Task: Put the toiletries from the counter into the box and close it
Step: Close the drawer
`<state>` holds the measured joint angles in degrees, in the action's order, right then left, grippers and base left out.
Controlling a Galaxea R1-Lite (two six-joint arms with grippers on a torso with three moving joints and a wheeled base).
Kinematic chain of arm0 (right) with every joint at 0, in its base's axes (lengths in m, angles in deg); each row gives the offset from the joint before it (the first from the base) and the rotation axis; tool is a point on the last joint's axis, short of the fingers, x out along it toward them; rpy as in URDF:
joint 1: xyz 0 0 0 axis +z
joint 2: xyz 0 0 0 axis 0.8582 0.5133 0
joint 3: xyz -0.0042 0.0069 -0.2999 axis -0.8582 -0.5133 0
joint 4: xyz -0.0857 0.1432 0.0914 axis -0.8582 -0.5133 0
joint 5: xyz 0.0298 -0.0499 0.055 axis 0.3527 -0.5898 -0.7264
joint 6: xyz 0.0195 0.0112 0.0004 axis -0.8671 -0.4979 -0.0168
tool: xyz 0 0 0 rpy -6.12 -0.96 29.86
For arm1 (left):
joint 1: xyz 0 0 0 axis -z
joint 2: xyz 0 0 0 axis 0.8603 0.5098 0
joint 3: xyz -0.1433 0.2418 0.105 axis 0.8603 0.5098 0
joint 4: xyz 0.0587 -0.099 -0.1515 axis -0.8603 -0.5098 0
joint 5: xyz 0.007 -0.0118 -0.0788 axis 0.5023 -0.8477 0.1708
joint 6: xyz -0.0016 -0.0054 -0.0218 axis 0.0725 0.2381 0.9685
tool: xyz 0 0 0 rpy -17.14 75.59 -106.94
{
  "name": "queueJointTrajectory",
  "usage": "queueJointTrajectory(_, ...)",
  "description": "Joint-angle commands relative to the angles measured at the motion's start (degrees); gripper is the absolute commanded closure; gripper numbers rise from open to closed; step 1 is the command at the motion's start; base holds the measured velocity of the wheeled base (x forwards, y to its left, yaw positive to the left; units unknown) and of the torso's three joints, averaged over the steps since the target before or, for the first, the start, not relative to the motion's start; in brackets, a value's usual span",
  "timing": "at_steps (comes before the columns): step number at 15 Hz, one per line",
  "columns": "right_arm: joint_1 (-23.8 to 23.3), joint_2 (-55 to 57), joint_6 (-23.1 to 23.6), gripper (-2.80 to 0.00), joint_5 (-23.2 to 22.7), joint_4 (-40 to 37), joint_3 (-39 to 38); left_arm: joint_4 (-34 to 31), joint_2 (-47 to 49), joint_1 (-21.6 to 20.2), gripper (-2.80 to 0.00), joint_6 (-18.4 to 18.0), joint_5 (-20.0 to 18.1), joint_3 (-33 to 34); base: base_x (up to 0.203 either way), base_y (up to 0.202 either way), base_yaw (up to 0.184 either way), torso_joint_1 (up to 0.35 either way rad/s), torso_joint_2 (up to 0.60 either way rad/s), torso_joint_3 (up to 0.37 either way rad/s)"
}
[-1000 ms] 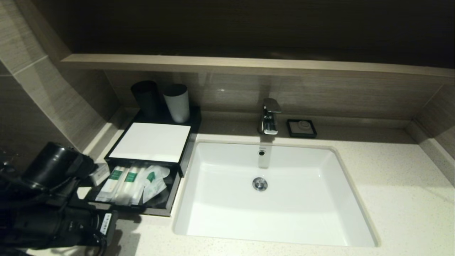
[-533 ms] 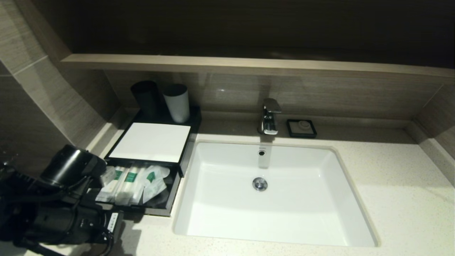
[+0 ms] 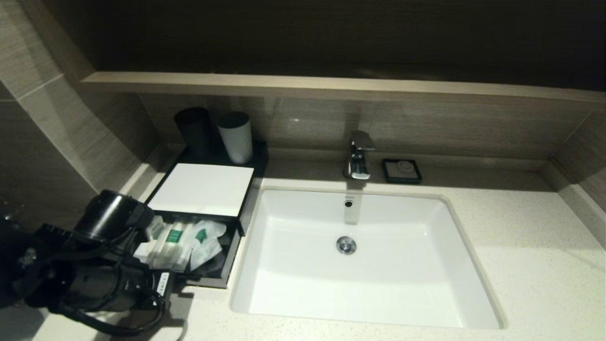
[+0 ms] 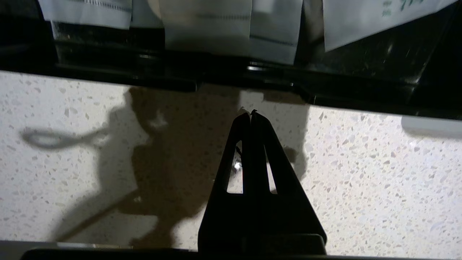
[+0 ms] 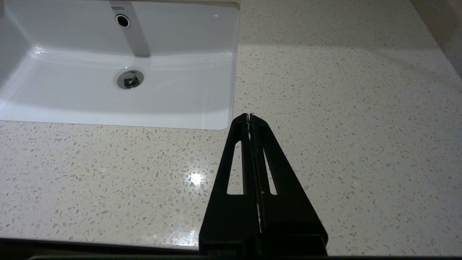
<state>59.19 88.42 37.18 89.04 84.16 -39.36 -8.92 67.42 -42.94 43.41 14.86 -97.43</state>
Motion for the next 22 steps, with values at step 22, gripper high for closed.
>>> queueJointTrajectory(22, 0.0, 0.0, 0.0, 0.00, 0.0, 0.0, 0.0, 3.4, 8.1, -2.9, 0.00, -0.8, 0.1, -11.0, 0.000, 0.000, 0.000, 0.000, 0.00, 0.000)
